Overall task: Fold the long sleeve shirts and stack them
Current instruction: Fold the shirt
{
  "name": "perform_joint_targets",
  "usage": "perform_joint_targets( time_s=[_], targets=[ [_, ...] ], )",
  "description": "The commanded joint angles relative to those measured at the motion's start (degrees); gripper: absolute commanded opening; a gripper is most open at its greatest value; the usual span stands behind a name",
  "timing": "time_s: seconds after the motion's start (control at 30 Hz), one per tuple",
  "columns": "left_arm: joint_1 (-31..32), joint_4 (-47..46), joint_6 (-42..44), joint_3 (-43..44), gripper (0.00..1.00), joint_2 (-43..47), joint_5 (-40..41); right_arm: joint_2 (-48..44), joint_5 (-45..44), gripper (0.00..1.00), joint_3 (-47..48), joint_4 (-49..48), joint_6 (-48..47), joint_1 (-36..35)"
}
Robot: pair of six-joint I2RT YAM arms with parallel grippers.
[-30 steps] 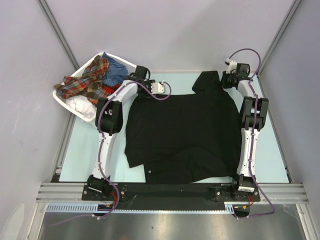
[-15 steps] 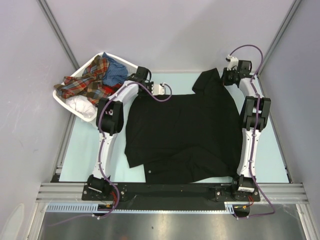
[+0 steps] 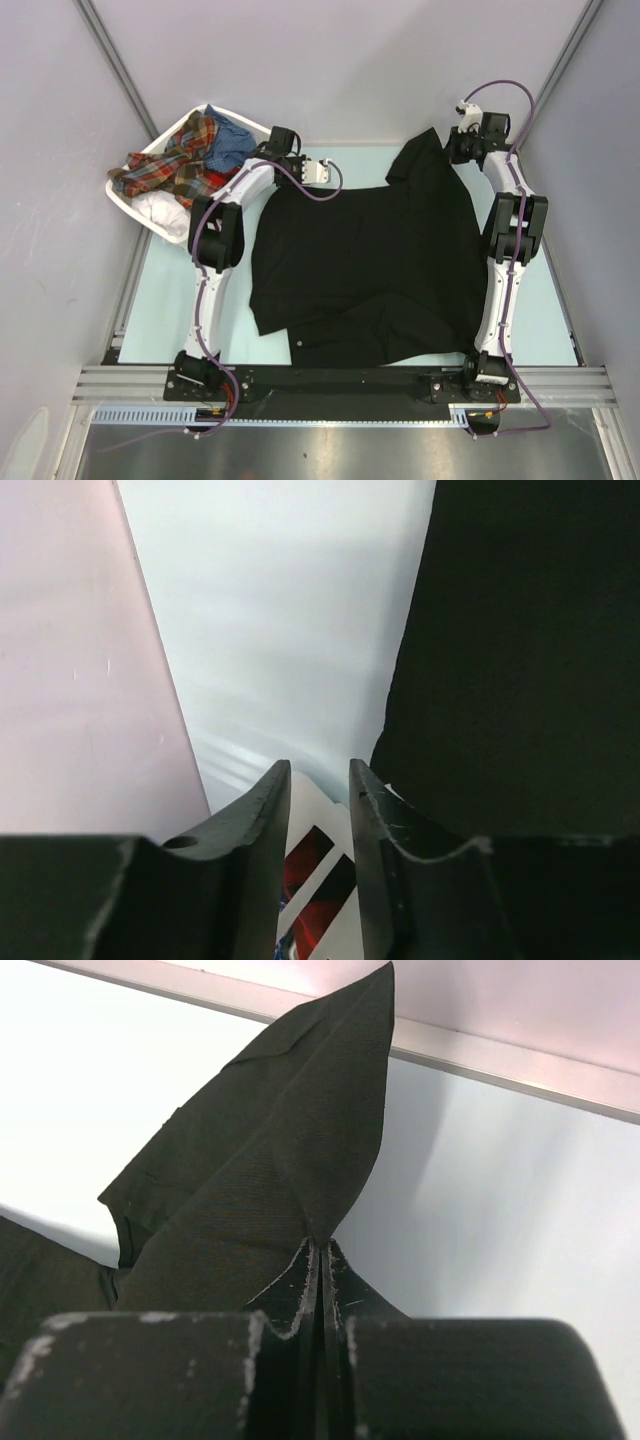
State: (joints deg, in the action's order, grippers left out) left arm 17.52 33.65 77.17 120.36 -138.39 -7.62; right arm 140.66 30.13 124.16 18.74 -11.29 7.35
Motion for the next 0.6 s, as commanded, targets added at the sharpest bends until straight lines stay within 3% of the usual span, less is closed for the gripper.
perform_joint_targets(
  time_s=[0.0, 0.3, 0.57],
  targets=[
    [0.41, -0.07, 5.18, 2.42, 0.36, -2.84, 3.04, -2.58, 0.81, 0.0, 0.21, -2.13, -0.93, 0.38],
    [0.59, 2.91, 12.48, 3.57, 0.42, -7.24, 5.95, -1.97, 0.72, 0.0, 0.03, -2.66, -1.19, 0.55],
    [1.64, 11.43, 23.02, 3.04, 0.29, -8.83, 7.53, -1.97, 0.72, 0.0, -0.15, -2.66, -1.37, 0.99]
  ],
)
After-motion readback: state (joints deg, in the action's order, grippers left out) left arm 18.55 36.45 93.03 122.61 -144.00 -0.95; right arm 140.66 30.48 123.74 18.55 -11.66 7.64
